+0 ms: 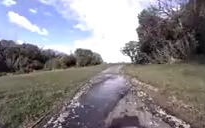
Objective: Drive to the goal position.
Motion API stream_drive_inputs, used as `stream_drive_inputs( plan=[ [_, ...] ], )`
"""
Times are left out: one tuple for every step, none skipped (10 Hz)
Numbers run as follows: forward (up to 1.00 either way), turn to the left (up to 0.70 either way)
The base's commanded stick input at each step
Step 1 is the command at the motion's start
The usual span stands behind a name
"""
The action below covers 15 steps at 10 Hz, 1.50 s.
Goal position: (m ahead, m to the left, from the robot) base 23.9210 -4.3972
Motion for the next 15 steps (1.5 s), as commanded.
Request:
stream_drive_inputs(
  plan=[
    [0.70, 0.01],
    [0.70, 0.01],
    [0.70, 0.01],
    [0.70, 0.01],
    [0.70, 0.01],
    [0.70, 0.01],
    [0.70, 0.01],
    [0.70, 0.01],
    [0.70, 0.01],
    [0.70, 0.16],
    [0.70, 0.31],
    [0.70, 0.21],
    [0.70, 0.01],
    [0.70, 0.01],
    [0.70, 0.01]
  ],
)
